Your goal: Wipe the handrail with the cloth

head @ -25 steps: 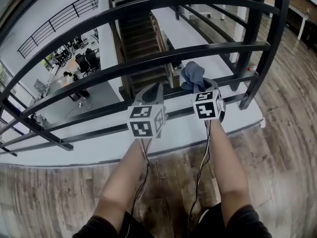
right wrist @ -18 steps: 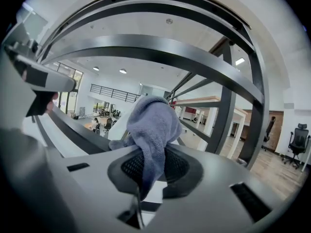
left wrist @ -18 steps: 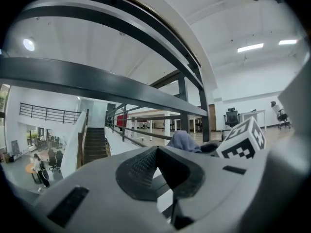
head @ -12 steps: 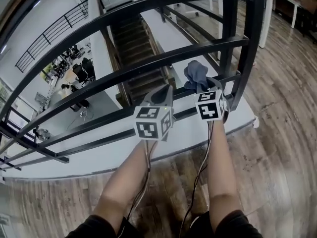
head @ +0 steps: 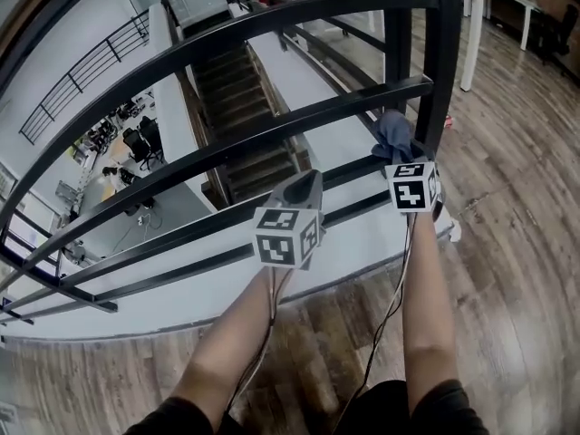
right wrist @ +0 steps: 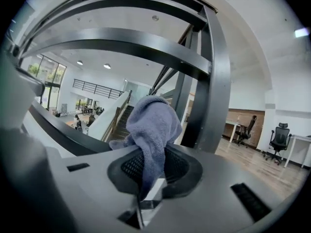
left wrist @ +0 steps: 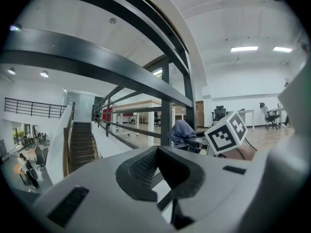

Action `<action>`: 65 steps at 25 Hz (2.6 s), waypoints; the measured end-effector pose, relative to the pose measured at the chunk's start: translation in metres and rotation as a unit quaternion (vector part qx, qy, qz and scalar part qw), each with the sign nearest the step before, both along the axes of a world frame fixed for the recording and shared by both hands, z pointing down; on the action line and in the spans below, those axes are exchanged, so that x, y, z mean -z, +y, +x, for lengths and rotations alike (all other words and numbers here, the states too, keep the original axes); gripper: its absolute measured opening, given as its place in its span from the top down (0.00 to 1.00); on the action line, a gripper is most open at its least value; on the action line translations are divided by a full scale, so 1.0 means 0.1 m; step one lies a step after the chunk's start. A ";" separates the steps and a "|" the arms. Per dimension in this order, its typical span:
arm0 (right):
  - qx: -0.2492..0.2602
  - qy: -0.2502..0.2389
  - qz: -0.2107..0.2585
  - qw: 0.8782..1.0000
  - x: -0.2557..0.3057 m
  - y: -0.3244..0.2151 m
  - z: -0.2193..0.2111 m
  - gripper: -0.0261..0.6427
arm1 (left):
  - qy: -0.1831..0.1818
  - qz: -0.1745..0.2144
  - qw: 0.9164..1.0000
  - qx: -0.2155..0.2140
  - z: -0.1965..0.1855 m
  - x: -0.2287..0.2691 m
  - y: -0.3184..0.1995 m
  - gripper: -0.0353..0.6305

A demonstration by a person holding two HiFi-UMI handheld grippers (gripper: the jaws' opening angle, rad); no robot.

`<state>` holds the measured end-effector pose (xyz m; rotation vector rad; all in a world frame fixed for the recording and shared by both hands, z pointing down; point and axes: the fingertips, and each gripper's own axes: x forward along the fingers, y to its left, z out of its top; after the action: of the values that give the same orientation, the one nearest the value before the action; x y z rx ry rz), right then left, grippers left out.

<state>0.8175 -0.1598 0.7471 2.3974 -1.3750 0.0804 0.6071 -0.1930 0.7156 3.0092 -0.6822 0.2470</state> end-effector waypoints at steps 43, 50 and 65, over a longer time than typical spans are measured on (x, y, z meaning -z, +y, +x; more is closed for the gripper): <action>0.362 -0.077 0.053 0.927 -0.21 -2.18 -8.86 0.88 | 0.028 0.077 0.938 0.337 -8.15 0.18 -1.92 0.94; 0.438 -0.085 0.018 0.895 -0.63 -2.30 -10.26 0.88 | 0.049 0.037 0.915 0.398 -9.15 -0.14 -1.96 0.94; 0.410 -0.074 -0.071 0.906 -1.64 -2.93 -11.09 0.88 | 0.034 -0.015 0.899 0.437 -9.94 -0.68 -2.15 0.94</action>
<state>-0.2918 -0.4524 0.9109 1.5505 -2.2397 0.1296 -0.3871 -0.4081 0.7834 2.3347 -1.8590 0.0964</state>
